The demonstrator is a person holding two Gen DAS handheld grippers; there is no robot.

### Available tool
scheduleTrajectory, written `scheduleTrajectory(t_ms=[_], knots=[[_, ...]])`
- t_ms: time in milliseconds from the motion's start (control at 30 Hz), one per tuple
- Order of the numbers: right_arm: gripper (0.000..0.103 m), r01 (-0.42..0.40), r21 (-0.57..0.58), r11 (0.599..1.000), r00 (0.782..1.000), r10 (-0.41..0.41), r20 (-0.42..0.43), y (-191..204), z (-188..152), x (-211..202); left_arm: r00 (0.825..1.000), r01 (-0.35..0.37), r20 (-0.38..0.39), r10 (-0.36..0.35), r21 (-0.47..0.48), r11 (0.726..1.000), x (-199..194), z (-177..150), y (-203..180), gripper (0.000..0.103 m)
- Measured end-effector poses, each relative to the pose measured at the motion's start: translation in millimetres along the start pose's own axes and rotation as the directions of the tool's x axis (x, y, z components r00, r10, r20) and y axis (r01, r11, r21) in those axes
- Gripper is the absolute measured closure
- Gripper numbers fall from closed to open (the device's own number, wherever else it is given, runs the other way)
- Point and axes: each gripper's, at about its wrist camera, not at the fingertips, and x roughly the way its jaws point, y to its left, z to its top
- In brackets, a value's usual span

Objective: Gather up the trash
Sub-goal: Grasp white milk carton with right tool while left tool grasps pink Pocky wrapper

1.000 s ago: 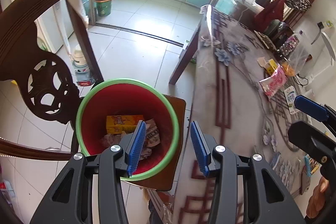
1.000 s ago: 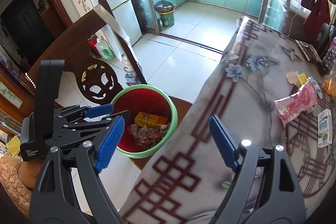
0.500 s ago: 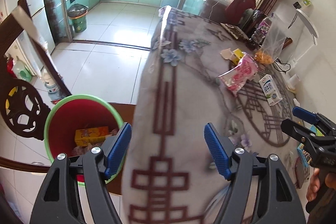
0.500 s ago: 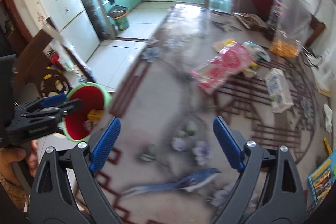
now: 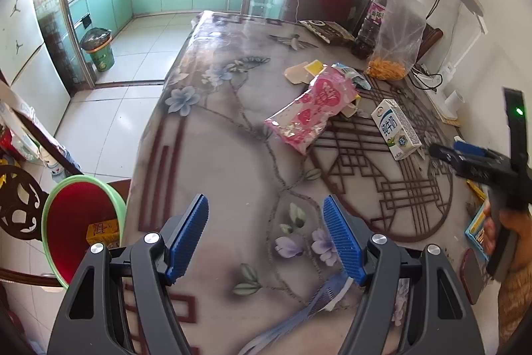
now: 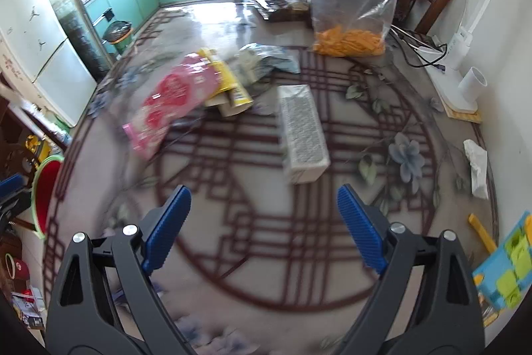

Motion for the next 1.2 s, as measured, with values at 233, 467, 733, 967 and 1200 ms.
scheduleTrajectory(t_ms=[233,467,733,967,1200], knots=[[0.030,-0.005,-0.011,1.000,0.997,0.004,-0.078,-31,36,72,0.998,-0.037,-0.041,0.037,0.013,0.999,20,6,-34,0.034],[0.066,-0.090,-0.022,0.996,0.984,0.085,-0.157,-35,44,114,0.995,-0.050,-0.083,0.056,0.073,0.996,57,26,-60,0.034],[0.066,-0.199,0.063,0.978,0.973,0.205,-0.110,-50,27,88,0.992,-0.060,-0.094,0.082,0.214,0.975,124,79,-99,0.034],[0.066,-0.193,0.078,0.978,0.974,0.201,-0.104,-48,10,68,0.983,-0.080,-0.138,0.125,0.290,0.954,176,97,-118,0.034],[0.066,-0.185,0.093,0.978,0.976,0.194,-0.099,-43,8,60,0.973,-0.058,-0.199,0.113,0.263,0.963,200,99,-112,0.055]])
